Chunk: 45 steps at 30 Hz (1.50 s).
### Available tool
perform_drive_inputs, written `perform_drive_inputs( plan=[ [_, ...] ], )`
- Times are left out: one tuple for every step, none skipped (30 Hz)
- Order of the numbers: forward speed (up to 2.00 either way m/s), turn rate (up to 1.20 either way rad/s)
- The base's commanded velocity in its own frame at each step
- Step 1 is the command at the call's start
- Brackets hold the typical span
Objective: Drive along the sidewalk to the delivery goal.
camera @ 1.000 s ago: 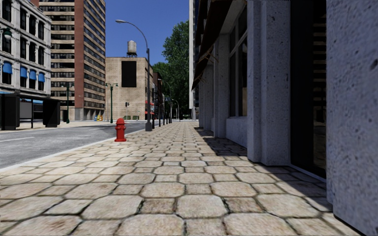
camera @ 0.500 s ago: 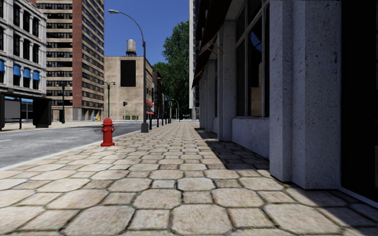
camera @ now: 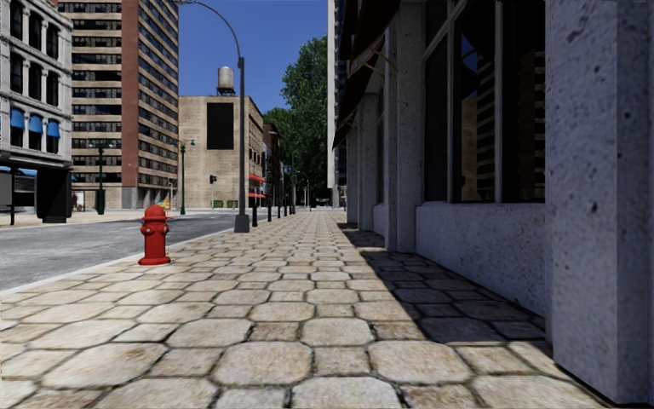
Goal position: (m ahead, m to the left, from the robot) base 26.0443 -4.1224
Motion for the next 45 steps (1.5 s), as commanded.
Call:
perform_drive_inputs(
  plan=[
    [2.00,0.00],
    [2.00,0.00],
    [2.00,0.00],
    [2.00,0.00],
    [2.00,0.00],
    [2.00,0.00],
    [2.00,0.00],
    [2.00,0.00],
    [2.00,0.00],
    [2.00,0.00],
    [2.00,0.00],
    [2.00,0.00],
    [2.00,0.00],
    [2.00,0.00],
    [2.00,0.00],
    [2.00,0.00],
    [2.00,0.00],
    [2.00,0.00],
    [2.00,0.00],
    [2.00,0.00],
    [2.00,0.00],
    [2.00,0.00],
    [2.00,0.00],
    [2.00,0.00],
    [2.00,0.00],
    [2.00,0.00],
    [2.00,0.00],
    [2.00,0.00],
    [2.00,0.00],
    [2.00,0.00],
    [2.00,0.00],
    [2.00,0.00],
    [2.00,0.00],
    [2.00,0.01],
    [2.00,0.06],
    [2.00,0.09],
    [2.00,0.09],
    [2.00,0.12],
    [2.00,0.16],
    [2.00,0.18],
    [2.00,0.18],
    [2.00,0.23],
    [2.00,0.28],
    [2.00,0.31],
    [2.00,0.31]
  ],
)
